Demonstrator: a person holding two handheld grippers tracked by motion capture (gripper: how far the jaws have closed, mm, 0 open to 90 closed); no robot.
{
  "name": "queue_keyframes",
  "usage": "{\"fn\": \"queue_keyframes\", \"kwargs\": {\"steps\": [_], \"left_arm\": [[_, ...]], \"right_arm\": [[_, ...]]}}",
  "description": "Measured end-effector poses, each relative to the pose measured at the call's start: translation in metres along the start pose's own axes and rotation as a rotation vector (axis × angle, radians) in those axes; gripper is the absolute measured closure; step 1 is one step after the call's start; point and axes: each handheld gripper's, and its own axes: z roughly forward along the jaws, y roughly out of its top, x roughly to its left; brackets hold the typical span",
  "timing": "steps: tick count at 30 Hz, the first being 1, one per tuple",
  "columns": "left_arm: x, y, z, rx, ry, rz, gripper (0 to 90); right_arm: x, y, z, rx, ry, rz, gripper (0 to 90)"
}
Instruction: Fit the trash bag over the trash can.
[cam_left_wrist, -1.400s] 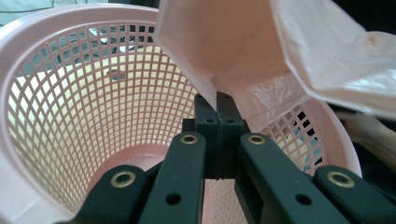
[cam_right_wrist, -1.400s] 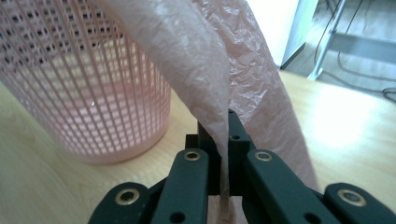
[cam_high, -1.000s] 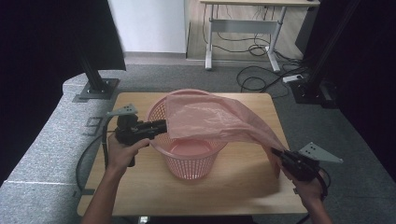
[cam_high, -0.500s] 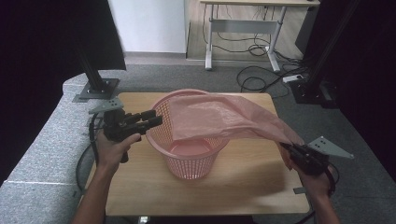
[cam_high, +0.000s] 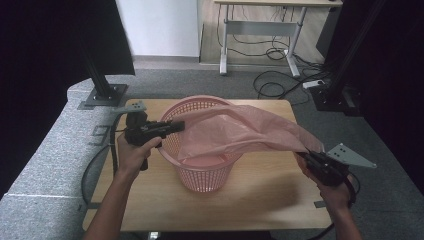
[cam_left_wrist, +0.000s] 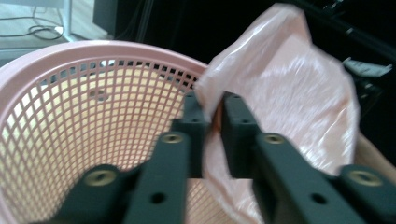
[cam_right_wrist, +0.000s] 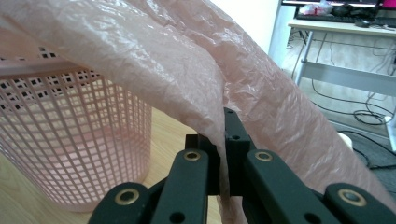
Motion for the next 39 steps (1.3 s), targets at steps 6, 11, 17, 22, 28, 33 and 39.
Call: {"fn": "queue_keyframes", "kwargs": {"steps": [6, 11, 17, 22, 28, 33, 39], "left_arm": [[-0.003, -0.001, 0.005, 0.055, 0.124, 0.064, 89.6], [0.003, 0.0, 0.009, 0.087, 0.19, 0.067, 89.6], [0.009, 0.005, 0.013, 0.108, 0.214, 0.072, 89.6], [0.012, 0.004, 0.02, 0.135, 0.215, 0.07, 89.6], [0.009, 0.004, 0.02, 0.117, 0.21, 0.086, 81.1], [0.005, 0.006, 0.002, 0.036, 0.203, 0.075, 73.0], [-0.003, 0.012, -0.007, 0.006, 0.179, 0.097, 71.1]], "right_arm": [[-0.001, 0.005, 0.008, -0.013, 0.009, 0.0, 88.6], [-0.01, 0.012, 0.011, -0.035, 0.004, 0.027, 88.6], [-0.022, 0.017, 0.015, -0.08, 0.031, 0.094, 88.5], [-0.027, 0.021, 0.017, -0.108, 0.038, 0.116, 88.5], [-0.027, 0.021, 0.011, -0.115, 0.036, 0.104, 88.3], [-0.032, 0.015, 0.004, -0.105, 0.01, 0.101, 88.4], [-0.035, 0.016, -0.003, -0.109, -0.003, 0.097, 88.4]]}}
